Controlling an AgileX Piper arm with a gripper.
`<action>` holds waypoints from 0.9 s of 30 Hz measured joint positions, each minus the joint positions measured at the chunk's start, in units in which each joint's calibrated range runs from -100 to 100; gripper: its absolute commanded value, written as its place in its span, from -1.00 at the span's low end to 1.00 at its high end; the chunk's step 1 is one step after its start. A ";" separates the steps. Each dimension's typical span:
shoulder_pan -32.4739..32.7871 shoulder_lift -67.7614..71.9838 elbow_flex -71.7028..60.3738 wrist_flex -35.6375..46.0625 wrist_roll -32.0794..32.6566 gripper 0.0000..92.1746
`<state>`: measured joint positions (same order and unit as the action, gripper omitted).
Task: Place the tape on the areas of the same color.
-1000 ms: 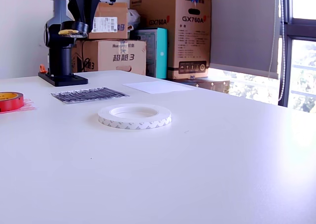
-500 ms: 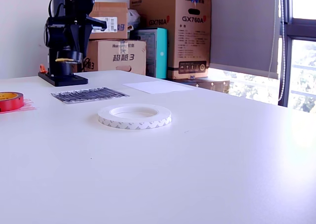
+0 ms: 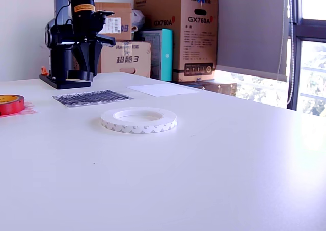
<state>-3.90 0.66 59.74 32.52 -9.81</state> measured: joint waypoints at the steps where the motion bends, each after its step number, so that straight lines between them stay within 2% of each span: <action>1: 0.37 1.02 -0.52 -0.30 0.00 -1.00; 12: 4.71 5.55 -1.03 -1.02 0.00 -1.00; 27: 5.07 6.68 0.00 -1.25 -6.13 -1.00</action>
<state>1.18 7.34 59.73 31.27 -15.94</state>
